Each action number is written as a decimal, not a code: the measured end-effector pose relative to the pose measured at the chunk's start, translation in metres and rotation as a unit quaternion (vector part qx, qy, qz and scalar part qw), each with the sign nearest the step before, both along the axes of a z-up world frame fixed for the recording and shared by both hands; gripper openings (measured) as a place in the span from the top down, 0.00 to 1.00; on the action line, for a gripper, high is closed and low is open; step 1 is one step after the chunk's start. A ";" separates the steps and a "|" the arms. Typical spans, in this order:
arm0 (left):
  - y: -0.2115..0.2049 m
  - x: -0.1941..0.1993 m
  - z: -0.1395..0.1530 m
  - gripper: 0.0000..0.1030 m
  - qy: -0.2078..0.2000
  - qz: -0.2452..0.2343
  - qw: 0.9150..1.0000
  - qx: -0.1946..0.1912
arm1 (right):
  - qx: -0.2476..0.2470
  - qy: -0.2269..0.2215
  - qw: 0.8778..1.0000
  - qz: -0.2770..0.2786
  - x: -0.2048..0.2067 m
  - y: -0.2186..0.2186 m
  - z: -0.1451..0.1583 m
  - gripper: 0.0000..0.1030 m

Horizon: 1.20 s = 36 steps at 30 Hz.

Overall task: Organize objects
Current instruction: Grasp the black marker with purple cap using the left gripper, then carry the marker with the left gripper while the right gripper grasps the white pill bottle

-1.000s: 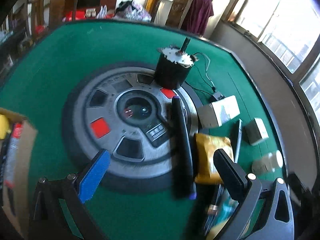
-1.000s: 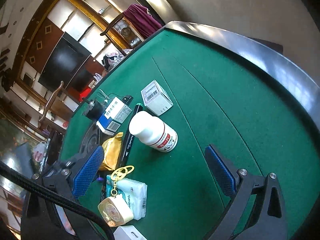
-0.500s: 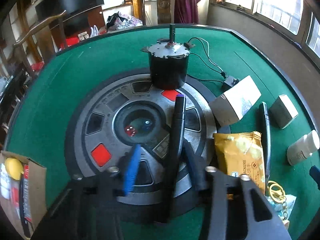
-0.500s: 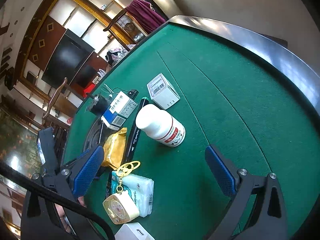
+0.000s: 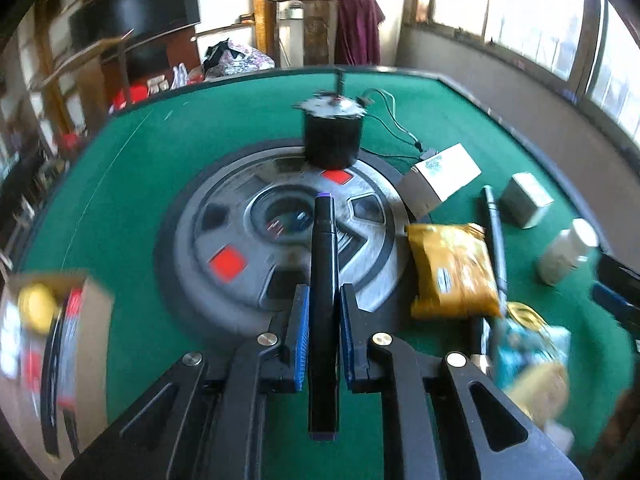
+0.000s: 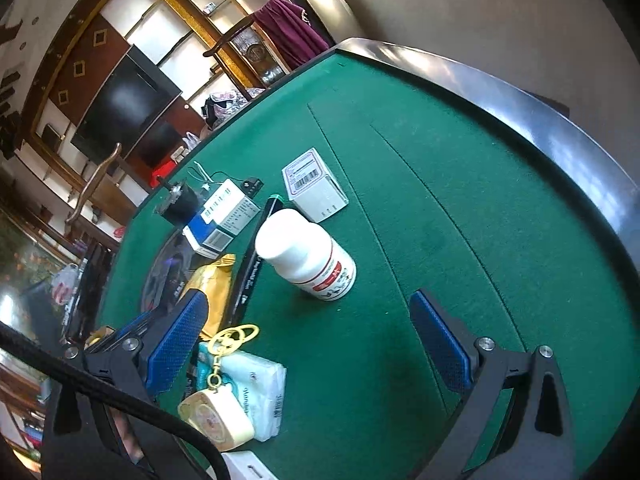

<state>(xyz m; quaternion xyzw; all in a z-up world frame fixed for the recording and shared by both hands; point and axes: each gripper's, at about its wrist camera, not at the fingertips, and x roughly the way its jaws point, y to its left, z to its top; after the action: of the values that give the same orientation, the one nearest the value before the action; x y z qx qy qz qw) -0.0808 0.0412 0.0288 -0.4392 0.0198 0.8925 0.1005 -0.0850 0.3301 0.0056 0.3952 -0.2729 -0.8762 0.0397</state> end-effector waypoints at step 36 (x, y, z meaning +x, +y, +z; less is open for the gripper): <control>-0.128 0.142 0.024 0.89 0.016 0.057 0.987 0.147 | 0.116 -0.010 0.993 0.008 0.003 -0.020 0.021 0.68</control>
<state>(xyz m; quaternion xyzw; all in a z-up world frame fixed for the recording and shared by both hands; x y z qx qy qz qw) 0.0610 -0.0865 0.0530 -0.4057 -0.1350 0.8970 0.1121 -0.0821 0.3097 0.0266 0.4082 -0.1668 -0.8975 -0.0027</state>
